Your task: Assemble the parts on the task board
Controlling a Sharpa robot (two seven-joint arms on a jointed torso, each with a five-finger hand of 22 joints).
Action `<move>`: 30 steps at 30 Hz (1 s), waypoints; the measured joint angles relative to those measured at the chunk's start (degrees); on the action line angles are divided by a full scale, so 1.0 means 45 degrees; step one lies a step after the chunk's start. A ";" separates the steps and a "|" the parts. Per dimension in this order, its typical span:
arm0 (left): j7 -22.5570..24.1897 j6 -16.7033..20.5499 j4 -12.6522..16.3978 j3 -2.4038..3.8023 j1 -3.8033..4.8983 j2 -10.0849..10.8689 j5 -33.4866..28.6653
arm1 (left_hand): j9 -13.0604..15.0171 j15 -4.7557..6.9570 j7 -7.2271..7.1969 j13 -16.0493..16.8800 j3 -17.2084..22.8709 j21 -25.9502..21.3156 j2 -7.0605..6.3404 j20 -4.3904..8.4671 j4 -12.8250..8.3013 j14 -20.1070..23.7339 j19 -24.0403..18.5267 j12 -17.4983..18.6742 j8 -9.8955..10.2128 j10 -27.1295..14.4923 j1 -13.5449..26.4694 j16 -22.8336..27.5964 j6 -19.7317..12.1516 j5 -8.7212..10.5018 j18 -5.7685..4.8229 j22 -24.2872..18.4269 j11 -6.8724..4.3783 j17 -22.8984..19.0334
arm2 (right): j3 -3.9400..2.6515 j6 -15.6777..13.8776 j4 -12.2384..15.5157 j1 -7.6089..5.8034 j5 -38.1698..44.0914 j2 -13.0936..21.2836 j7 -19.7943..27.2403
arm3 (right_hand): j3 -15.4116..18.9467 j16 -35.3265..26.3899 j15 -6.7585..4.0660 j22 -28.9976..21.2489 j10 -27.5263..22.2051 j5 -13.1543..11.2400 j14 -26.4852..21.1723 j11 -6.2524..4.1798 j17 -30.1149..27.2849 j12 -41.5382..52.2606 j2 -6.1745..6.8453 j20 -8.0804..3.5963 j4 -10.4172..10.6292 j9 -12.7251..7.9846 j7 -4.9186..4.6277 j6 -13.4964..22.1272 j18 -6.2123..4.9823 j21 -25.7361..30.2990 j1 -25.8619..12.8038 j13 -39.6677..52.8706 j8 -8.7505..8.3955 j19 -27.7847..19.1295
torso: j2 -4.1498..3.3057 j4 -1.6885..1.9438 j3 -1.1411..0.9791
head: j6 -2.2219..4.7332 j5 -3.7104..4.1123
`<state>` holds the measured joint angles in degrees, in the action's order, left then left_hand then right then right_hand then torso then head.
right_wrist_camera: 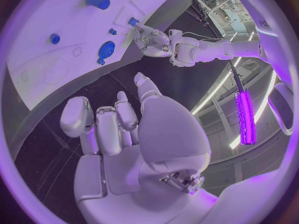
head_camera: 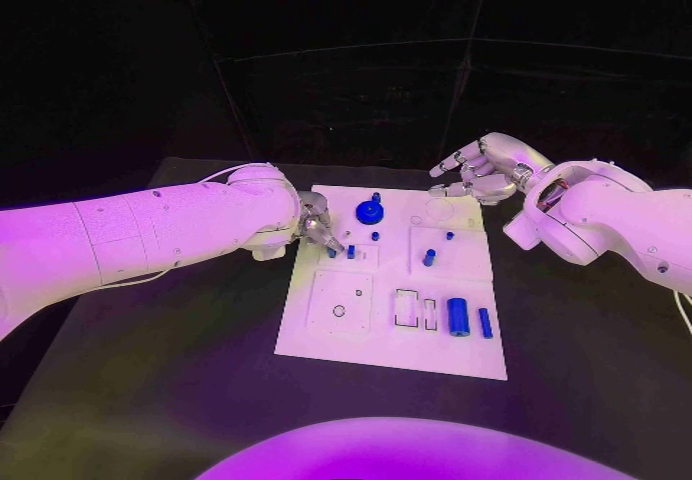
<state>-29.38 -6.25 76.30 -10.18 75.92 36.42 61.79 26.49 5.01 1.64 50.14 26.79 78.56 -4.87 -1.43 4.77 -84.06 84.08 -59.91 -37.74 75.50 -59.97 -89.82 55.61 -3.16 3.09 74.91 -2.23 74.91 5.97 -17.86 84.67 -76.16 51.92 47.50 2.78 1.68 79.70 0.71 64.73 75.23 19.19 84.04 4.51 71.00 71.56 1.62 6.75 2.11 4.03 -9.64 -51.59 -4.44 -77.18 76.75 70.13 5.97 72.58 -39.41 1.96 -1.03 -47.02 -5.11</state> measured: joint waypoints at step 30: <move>0.2103 0.2290 0.0472 0.0027 0.0088 0.0721 -0.1491 | -0.1172 -0.0624 0.1042 -0.3347 -0.5062 -0.5056 0.0413 -0.0420 0.2395 0.0014 -0.1620 0.3213 0.1456 -0.3336 -0.0661 0.1746 -0.1963 0.0001 0.0918 -0.3268 0.0933 0.0000 | 0.0000 -0.0003 -0.0043 0.0000 0.0019 0.0012 0.0000 | -0.0001 0.0000 0.0000 -0.0039 -0.0045 0.0000 0.0000 0.0045 -0.0029 0.0000 0.0001 0.0000 0.0001 0.0000 0.0000 0.0000 0.0001 0.0000 0.0001 -0.0022 0.0000 0.0000 | 0.0004 0.0004 -0.0001 | 0.0067 0.0070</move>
<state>-19.91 4.05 78.42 -10.06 76.31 39.67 55.08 21.22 2.20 6.32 35.08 4.02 55.81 -3.01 -3.32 15.55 -83.99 76.79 -45.46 -31.19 60.49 -62.94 -81.97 46.78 -3.16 7.22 60.21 1.97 74.91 5.97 -17.88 84.48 -76.16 52.01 47.55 2.78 1.68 79.70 0.71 64.55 75.02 19.19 84.04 4.71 70.87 71.56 1.63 6.75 2.11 4.03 -9.64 -51.59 -4.44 -77.18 76.76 70.02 5.97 72.59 -39.39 1.97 -1.03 -46.72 -4.80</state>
